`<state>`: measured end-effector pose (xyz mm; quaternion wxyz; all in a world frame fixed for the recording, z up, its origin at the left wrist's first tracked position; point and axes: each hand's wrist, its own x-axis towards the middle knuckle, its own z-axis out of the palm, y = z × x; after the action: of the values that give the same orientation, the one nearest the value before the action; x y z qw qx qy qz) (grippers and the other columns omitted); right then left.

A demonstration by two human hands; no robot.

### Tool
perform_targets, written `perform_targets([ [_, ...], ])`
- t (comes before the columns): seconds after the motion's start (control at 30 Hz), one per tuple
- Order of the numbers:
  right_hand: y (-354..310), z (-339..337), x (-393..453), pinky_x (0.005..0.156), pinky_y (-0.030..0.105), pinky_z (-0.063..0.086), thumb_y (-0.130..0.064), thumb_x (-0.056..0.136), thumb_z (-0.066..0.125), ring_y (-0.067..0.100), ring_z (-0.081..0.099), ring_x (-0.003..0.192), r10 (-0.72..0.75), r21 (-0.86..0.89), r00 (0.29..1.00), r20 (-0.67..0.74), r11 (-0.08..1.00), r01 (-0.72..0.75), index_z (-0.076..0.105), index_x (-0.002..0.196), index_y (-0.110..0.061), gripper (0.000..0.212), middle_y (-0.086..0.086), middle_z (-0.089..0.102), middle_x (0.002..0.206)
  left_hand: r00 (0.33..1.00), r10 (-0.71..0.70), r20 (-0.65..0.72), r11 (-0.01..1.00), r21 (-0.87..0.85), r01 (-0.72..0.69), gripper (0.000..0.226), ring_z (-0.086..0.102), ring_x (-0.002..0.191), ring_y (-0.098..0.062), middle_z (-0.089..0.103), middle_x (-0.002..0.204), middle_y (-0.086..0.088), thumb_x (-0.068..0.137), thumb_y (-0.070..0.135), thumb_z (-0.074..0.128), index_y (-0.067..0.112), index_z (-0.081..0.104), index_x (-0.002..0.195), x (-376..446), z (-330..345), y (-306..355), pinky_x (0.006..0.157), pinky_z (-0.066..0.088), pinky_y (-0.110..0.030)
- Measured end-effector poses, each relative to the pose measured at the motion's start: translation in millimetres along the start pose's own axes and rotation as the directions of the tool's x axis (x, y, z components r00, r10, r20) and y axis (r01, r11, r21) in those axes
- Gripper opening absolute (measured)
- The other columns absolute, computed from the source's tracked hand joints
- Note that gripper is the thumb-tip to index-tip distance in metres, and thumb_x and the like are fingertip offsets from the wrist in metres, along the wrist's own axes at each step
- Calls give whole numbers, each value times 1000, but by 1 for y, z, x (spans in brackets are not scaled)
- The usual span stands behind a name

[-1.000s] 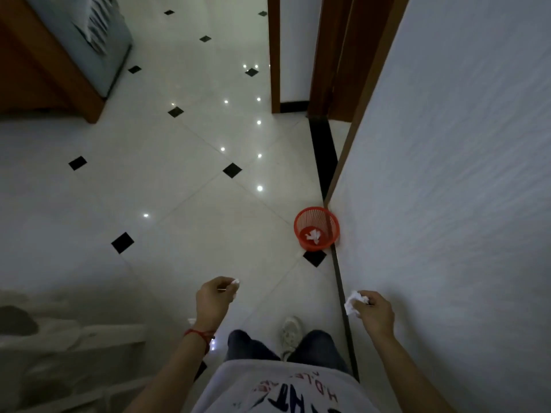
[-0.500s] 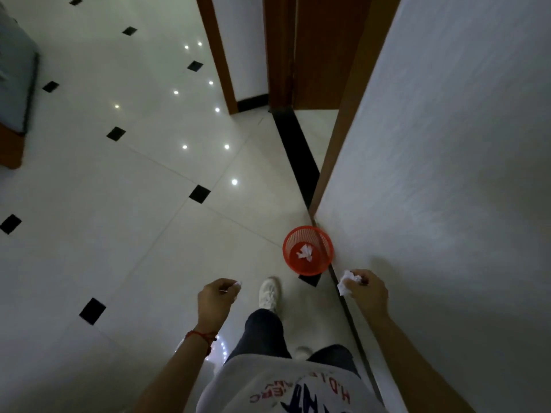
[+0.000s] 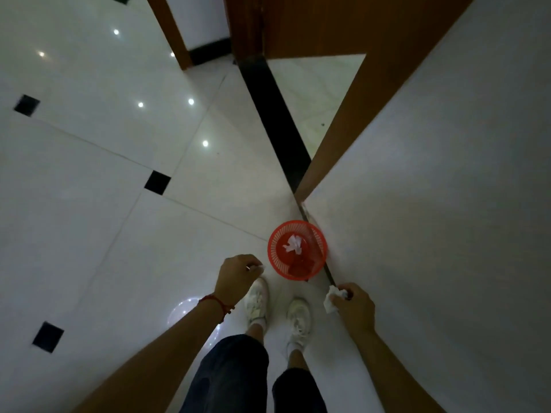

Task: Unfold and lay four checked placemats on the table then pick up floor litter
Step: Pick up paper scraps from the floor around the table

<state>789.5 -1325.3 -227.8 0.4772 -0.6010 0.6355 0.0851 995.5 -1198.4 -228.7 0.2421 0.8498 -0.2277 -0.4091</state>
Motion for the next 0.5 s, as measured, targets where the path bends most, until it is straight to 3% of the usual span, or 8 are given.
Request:
perform_targets([
  [0.13,11,34,58,73,25,42,-17,85,63,28,61,89,13,-42,1000,22,999,-12,64,97,-2,20,14,66,95,997,-73,15,997,4,73,18,65,84,-23,73,92,-13,84,17,62,3,72,88,49,51,-24,72,41,-21],
  [0.27,27,72,111,75,24,40,-17,87,61,20,58,87,6,-46,1000,28,999,-5,64,99,-2,19,12,66,97,989,-146,33,988,-34,148,20,58,75,-20,72,92,-16,86,17,60,1,70,90,95,101,-49,60,37,-11],
  [0.4,47,106,155,71,21,35,-11,87,60,18,54,83,-12,-106,999,42,994,16,64,92,1,14,17,67,99,981,-163,106,986,-16,166,23,65,91,-25,71,102,-16,87,18,59,1,69,99,134,148,-72,77,43,-21],
  [0.5,56,126,181,70,19,34,-12,87,59,22,58,91,10,-103,1000,12,995,-8,63,98,1,18,17,66,105,977,-164,139,985,-20,169,25,63,101,-28,68,110,-15,88,19,57,3,68,104,155,178,-82,90,47,-30],
])
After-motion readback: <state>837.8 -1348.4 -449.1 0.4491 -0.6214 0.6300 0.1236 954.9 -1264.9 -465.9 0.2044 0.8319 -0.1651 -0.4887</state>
